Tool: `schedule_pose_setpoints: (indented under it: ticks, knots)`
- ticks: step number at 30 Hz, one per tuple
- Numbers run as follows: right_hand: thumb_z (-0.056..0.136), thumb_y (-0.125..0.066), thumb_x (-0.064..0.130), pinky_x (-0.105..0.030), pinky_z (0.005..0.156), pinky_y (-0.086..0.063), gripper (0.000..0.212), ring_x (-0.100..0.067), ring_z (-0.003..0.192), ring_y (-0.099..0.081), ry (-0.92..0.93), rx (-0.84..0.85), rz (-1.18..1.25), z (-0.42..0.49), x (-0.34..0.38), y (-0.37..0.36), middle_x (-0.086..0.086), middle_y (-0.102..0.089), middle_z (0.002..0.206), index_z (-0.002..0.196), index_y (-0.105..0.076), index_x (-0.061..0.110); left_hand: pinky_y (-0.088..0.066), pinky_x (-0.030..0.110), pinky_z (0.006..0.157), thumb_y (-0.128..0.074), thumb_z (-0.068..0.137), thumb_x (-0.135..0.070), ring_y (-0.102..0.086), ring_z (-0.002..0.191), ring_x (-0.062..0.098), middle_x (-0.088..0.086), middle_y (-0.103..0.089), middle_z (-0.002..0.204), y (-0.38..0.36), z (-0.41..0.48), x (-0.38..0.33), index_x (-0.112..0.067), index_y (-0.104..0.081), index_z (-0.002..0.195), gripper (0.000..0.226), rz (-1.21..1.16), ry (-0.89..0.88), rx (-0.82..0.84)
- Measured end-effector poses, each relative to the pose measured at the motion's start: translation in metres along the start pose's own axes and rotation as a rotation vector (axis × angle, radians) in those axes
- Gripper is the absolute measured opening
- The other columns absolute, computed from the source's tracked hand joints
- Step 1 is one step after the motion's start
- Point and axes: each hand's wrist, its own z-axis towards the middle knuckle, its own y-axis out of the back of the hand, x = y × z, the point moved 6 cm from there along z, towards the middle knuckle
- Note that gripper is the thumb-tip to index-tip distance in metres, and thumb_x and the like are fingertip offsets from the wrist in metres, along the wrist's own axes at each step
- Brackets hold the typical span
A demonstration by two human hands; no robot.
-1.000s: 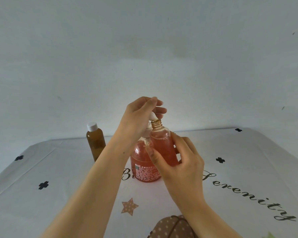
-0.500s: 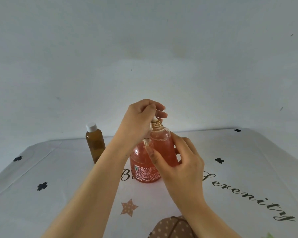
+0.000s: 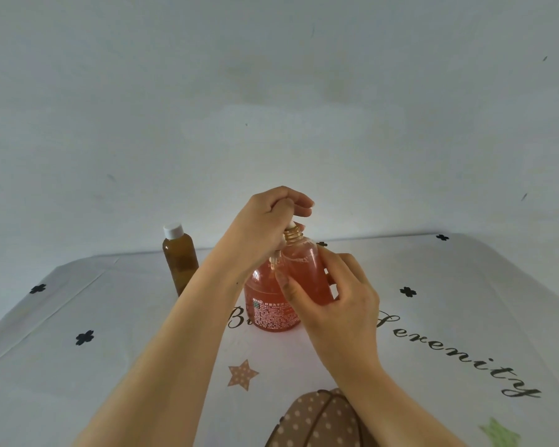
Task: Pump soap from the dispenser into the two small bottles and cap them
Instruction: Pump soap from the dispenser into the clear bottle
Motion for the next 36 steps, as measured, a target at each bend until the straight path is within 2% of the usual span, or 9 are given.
schedule_pose_setpoints:
  ticks: [4, 8, 10, 15, 20, 23, 29, 32, 36]
  knots:
    - [0.072, -0.054, 0.077, -0.032, 0.077, -0.056, 0.059, 0.001, 0.085, -0.06, -0.005, -0.016, -0.001, 0.001, 0.002, 0.0, 0.021, -0.059, 0.096, 0.115, -0.064, 0.039, -0.057, 0.05, 0.077, -0.034, 0.099, -0.019, -0.066, 0.091, 0.034, -0.003, -0.072, 0.092, 0.003, -0.002, -0.004, -0.021, -0.066, 0.1, 0.032, -0.01, 0.006, -0.063]
    - [0.072, -0.054, 0.077, -0.036, 0.08, -0.056, 0.06, 0.0, 0.088, -0.061, -0.011, -0.014, 0.01, 0.003, 0.002, -0.002, 0.02, -0.06, 0.098, 0.118, -0.062, 0.04, -0.056, 0.036, 0.077, -0.033, 0.101, -0.045, -0.07, 0.085, 0.018, -0.002, -0.073, 0.095, 0.007, 0.0, -0.006, -0.02, -0.064, 0.108, 0.04, -0.134, 0.055, -0.085]
    - [0.072, -0.054, 0.077, -0.035, 0.08, -0.056, 0.061, 0.0, 0.088, -0.061, -0.017, -0.013, 0.012, 0.004, 0.002, -0.002, 0.021, -0.06, 0.099, 0.119, -0.062, 0.039, -0.054, 0.035, 0.08, -0.033, 0.099, -0.05, -0.07, 0.086, 0.016, -0.002, -0.073, 0.096, 0.011, 0.002, -0.005, -0.02, -0.063, 0.11, 0.043, -0.176, 0.07, -0.115]
    - [0.073, -0.055, 0.077, -0.031, 0.078, -0.055, 0.06, 0.001, 0.086, -0.061, -0.001, -0.025, 0.008, 0.004, 0.004, -0.001, 0.021, -0.06, 0.098, 0.119, -0.062, 0.04, -0.05, 0.027, 0.069, -0.042, 0.1, -0.038, -0.068, 0.076, 0.009, 0.0, -0.073, 0.096, 0.018, 0.003, -0.004, -0.016, -0.065, 0.106, 0.033, -0.223, 0.062, -0.167]
    - [0.073, -0.054, 0.079, -0.033, 0.078, -0.056, 0.061, 0.0, 0.086, -0.061, 0.006, -0.022, 0.015, 0.003, 0.005, -0.001, 0.02, -0.06, 0.097, 0.119, -0.063, 0.039, -0.055, 0.036, 0.081, -0.046, 0.099, -0.031, -0.068, 0.093, 0.02, 0.001, -0.073, 0.097, 0.011, 0.002, -0.003, -0.016, -0.069, 0.099, 0.027, -0.183, 0.074, -0.124]
    - [0.073, -0.054, 0.08, -0.033, 0.077, -0.056, 0.06, 0.0, 0.086, -0.061, 0.007, -0.02, 0.029, 0.003, 0.006, -0.001, 0.02, -0.061, 0.097, 0.118, -0.063, 0.04, -0.056, 0.031, 0.077, -0.047, 0.098, -0.025, -0.067, 0.096, 0.018, -0.002, -0.073, 0.095, 0.008, 0.003, -0.002, -0.018, -0.07, 0.098, 0.024, -0.159, 0.067, -0.104]
    - [0.072, -0.053, 0.081, -0.034, 0.077, -0.056, 0.06, 0.0, 0.086, -0.061, 0.005, -0.019, 0.041, 0.003, 0.006, -0.001, 0.02, -0.06, 0.097, 0.116, -0.062, 0.041, -0.056, 0.035, 0.082, -0.044, 0.095, -0.011, -0.069, 0.091, 0.021, 0.001, -0.075, 0.092, 0.007, 0.003, -0.001, -0.015, -0.071, 0.097, 0.028, -0.2, 0.059, -0.068]
    - [0.073, -0.053, 0.081, -0.032, 0.077, -0.056, 0.059, 0.0, 0.086, -0.061, 0.013, -0.021, 0.039, 0.003, 0.007, -0.001, 0.021, -0.06, 0.097, 0.115, -0.062, 0.041, -0.057, 0.028, 0.075, -0.041, 0.096, -0.008, -0.068, 0.082, 0.015, 0.007, -0.074, 0.096, 0.005, 0.002, -0.003, -0.009, -0.07, 0.102, 0.03, -0.264, 0.065, -0.046]
    - [0.072, -0.051, 0.082, -0.033, 0.077, -0.057, 0.061, 0.0, 0.086, -0.061, 0.013, -0.019, 0.027, 0.003, 0.005, -0.002, 0.022, -0.06, 0.097, 0.116, -0.062, 0.041, -0.058, 0.031, 0.074, -0.038, 0.097, -0.008, -0.069, 0.084, 0.014, 0.004, -0.074, 0.097, 0.002, 0.001, -0.003, -0.011, -0.07, 0.105, 0.033, -0.241, 0.042, -0.012]
